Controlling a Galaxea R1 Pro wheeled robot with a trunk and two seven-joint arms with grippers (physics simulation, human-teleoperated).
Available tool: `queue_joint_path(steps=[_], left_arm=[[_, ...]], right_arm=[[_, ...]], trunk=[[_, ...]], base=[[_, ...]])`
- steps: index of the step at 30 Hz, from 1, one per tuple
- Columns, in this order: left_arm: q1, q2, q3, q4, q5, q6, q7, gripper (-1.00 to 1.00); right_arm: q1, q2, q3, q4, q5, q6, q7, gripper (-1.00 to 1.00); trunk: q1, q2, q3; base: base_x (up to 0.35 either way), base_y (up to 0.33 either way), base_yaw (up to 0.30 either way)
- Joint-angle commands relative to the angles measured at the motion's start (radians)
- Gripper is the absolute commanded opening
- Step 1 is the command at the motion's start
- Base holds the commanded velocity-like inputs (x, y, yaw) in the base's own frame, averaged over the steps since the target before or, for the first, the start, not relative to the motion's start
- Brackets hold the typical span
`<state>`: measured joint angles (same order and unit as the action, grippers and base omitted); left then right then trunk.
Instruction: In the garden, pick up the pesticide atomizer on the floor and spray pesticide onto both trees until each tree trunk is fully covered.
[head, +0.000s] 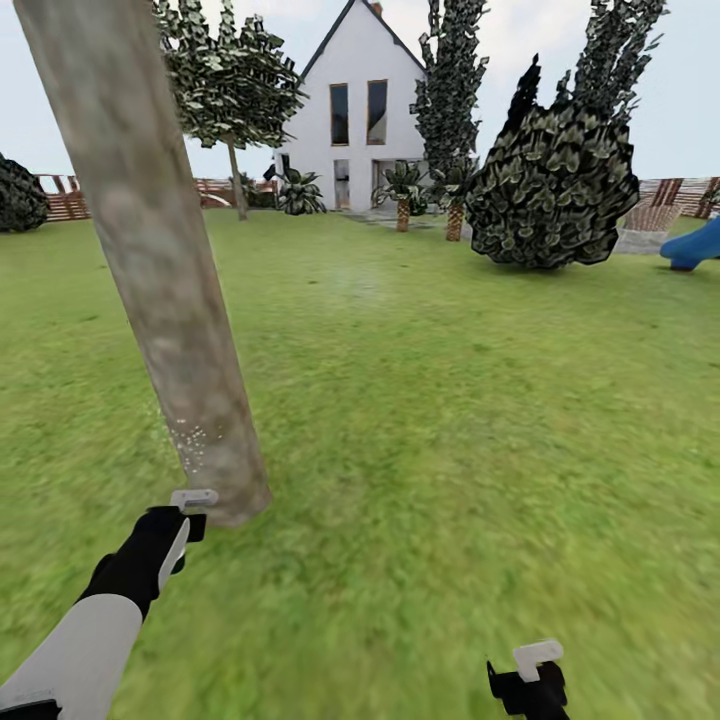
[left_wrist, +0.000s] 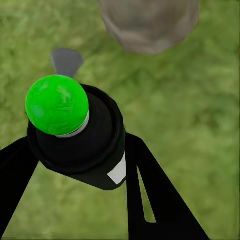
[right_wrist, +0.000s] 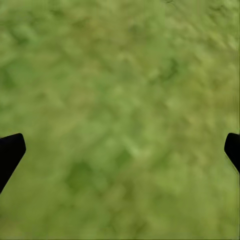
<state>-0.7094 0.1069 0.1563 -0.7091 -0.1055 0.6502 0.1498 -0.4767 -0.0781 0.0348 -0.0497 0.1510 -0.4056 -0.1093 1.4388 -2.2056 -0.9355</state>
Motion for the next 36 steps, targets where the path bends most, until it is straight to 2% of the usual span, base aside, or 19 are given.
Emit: queue_joint_path(steps=[1, 8, 26, 32, 36], left_arm=[[-0.001, -0.002, 0.003, -0.001, -0.010, 0.005, -0.004, -1.00], [-0.001, -0.010, 0.003, -0.002, -0.002, 0.005, -0.006, -1.00], [-0.001, -0.003, 0.005, -0.003, -0.005, 0.008, -0.006, -1.00], [-0.001, -0.001, 0.019, -0.002, -0.008, 0.006, -0.006, -1.00], [-0.001, 0.007, 0.047, -0.001, -0.010, 0.004, -0.006, -1.00]], right_arm=[[0.000, 0.000, 0.003, 0.001, 0.010, -0.001, -0.009, 1.00], [0.000, 0.000, 0.003, 0.001, 0.010, -0.001, -0.009, 1.00], [0.000, -0.003, 0.003, 0.001, 0.010, -0.001, -0.009, 1.00], [0.000, -0.002, 0.004, 0.001, 0.010, -0.001, -0.009, 1.00], [0.000, -0.002, 0.003, 0.001, 0.010, -0.001, -0.009, 1.00]], trunk=[[0.000, 0.000, -0.001], [0.000, 0.000, -0.001], [0.000, 0.000, -0.001], [0.000, 0.000, -0.001], [0.000, 0.000, -0.001]], base=[[0.196, -0.231, 0.277], [0.184, -0.231, 0.258], [0.138, -0.248, 0.018], [0.095, -0.265, 0.253], [0.087, -0.268, 0.277]])
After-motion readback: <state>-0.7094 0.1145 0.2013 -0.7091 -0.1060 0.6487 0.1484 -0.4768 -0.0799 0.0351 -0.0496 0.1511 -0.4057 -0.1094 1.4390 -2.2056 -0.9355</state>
